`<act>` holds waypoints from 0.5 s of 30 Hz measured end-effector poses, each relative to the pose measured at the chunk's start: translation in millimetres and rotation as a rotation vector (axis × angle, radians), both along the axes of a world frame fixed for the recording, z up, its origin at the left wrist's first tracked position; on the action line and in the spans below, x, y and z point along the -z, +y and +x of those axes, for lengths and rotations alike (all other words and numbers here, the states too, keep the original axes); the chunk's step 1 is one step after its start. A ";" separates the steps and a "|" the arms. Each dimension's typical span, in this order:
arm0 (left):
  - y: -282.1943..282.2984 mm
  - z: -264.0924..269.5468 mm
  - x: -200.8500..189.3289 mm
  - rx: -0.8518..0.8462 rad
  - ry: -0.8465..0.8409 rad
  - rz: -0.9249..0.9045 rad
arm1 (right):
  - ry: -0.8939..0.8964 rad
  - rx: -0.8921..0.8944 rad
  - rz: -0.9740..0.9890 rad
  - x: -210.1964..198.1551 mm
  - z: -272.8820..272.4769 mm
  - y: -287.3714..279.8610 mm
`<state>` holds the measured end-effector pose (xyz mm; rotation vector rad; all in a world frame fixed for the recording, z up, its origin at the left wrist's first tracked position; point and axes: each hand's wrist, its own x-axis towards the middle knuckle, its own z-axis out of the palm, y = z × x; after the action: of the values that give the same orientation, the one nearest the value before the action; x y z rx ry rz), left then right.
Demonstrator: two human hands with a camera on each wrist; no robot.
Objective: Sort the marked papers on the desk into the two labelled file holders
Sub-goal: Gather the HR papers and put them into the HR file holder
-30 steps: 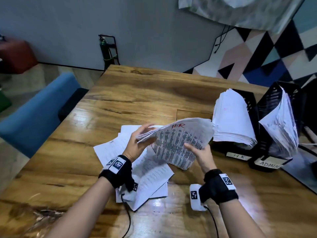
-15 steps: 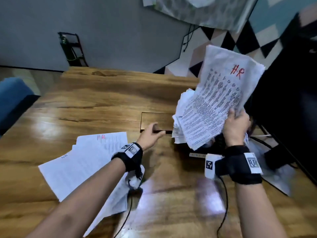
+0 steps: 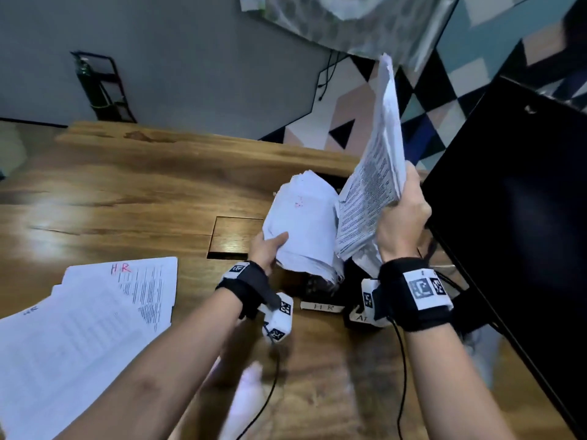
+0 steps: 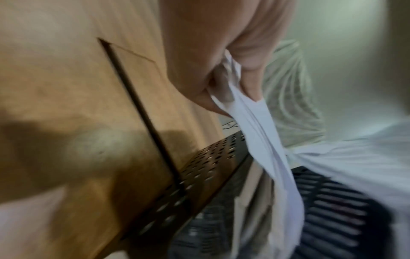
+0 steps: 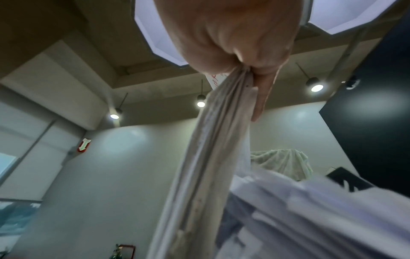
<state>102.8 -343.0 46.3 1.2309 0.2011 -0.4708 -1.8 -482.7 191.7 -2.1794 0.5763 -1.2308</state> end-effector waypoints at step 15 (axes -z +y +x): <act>15.0 6.5 -23.8 0.078 -0.099 0.005 | 0.839 -0.335 0.330 140.3 9.4 32.1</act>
<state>109.3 -328.0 70.1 1.2671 0.0701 -0.4753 7.6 -450.7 51.4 -2.3040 0.6337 0.0012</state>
